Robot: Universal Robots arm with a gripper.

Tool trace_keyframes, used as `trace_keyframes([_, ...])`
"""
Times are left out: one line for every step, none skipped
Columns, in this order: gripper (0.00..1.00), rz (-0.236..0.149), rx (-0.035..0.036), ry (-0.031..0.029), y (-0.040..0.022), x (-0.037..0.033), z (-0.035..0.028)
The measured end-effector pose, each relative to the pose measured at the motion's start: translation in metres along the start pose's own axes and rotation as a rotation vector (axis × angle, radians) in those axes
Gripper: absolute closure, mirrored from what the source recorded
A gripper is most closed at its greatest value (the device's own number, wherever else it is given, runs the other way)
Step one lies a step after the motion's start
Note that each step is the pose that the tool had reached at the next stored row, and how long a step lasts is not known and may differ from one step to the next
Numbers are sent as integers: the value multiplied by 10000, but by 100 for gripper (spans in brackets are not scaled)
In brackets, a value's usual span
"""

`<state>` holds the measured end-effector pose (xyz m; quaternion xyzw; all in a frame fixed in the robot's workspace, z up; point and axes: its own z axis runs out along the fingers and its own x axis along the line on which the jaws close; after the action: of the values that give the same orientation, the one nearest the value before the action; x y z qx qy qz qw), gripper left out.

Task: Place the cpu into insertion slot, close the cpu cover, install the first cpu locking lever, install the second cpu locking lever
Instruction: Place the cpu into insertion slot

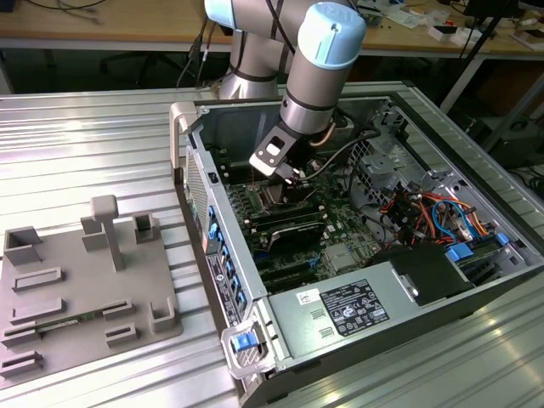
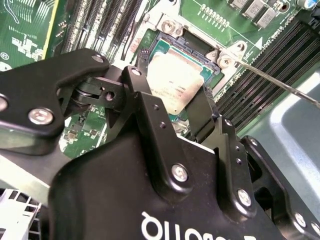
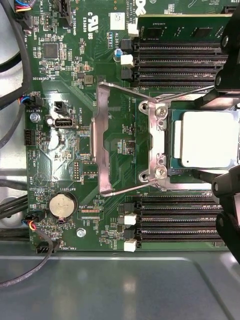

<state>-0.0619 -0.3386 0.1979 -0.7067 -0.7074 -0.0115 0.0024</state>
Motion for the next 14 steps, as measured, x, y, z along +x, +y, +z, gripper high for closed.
trace_keyframes([44,0,2,-1,0,0,5])
trace_keyframes([44,-1,3,1,-1,-1,10])
trace_keyframes([44,-3,3,12,-1,-1,16])
trace_keyframes([44,-61,4,44,-2,-1,23])
trace_keyframes([44,-122,5,59,-1,-1,25])
trace_keyframes([44,-218,6,68,-1,0,26])
trace_keyframes([44,-241,6,68,-1,0,25])
trace_keyframes([44,-243,5,69,-1,0,26])
trace_keyframes([44,-244,6,68,-1,0,25])
trace_keyframes([44,-244,6,68,-1,0,25])
trace_keyframes([44,-244,6,68,-1,0,25])
trace_keyframes([44,-244,6,68,-1,0,25])
trace_keyframes([44,-244,6,68,-1,0,25])
trace_keyframes([44,-244,6,68,-1,0,25])
